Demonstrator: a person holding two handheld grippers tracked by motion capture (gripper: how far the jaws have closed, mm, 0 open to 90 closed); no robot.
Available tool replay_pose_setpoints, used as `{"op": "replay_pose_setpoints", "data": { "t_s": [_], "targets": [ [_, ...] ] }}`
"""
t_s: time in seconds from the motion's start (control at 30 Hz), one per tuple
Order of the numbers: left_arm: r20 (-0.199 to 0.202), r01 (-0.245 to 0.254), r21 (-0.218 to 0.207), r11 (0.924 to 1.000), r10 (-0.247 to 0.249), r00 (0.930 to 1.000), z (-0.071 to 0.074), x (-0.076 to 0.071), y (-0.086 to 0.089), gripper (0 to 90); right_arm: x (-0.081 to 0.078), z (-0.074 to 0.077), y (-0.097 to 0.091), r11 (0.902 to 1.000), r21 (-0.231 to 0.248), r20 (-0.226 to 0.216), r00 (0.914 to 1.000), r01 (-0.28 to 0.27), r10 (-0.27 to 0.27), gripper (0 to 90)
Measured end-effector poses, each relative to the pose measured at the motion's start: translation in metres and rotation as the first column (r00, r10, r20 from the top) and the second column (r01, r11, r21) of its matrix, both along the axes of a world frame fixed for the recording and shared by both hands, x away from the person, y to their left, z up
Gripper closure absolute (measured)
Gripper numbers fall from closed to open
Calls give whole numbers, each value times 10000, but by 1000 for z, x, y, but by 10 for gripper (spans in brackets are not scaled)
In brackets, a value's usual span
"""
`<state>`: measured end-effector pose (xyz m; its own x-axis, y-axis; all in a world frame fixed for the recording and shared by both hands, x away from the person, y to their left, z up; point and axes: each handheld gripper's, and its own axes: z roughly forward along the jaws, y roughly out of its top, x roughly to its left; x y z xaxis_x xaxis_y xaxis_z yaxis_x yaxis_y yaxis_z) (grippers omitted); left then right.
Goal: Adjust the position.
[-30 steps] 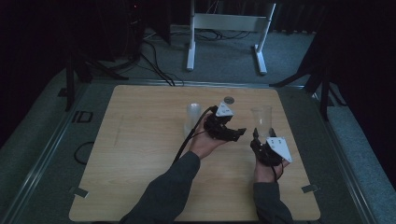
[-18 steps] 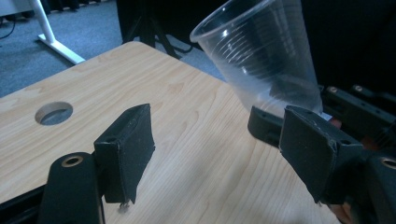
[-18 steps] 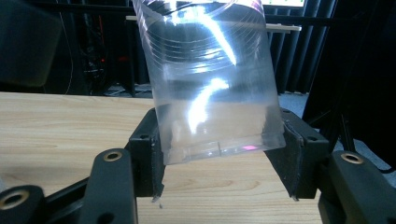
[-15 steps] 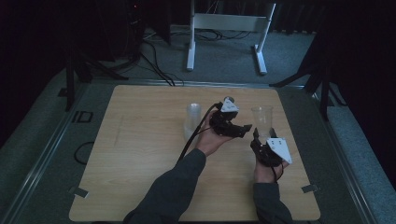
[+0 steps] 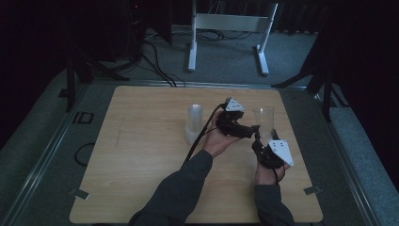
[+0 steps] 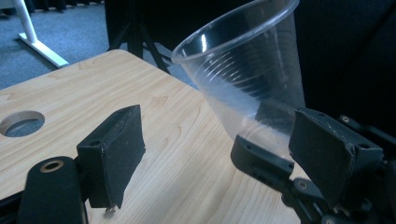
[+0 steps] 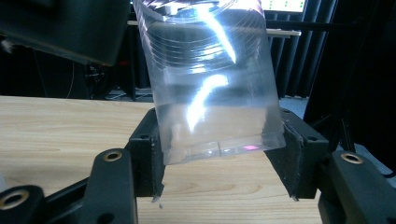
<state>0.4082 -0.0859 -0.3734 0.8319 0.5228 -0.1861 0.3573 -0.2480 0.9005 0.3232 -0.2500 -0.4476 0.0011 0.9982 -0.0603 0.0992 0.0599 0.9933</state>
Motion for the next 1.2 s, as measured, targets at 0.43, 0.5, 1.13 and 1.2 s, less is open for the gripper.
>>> {"op": "replay_pose_setpoints", "data": {
  "t_s": [0.43,0.5,1.13,1.2],
  "targets": [
    [-317,302,-600,9977,-322,9990,6,-1,-14,181,-4,1,5,9999,-105,333,9994,-113,117,425],
    [-370,301,-677,9972,-326,9988,6,0,-15,181,-4,1,5,9999,-110,362,9993,-130,134,425],
    [-1396,63,-1806,9835,-319,9897,3,9,-23,219,-5,0,8,9993,-232,561,9979,-296,308,424],
    [-1427,13,-1832,9831,-279,9894,3,10,-23,238,-5,0,8,9992,-236,536,9980,-320,333,424]
  ]
}}
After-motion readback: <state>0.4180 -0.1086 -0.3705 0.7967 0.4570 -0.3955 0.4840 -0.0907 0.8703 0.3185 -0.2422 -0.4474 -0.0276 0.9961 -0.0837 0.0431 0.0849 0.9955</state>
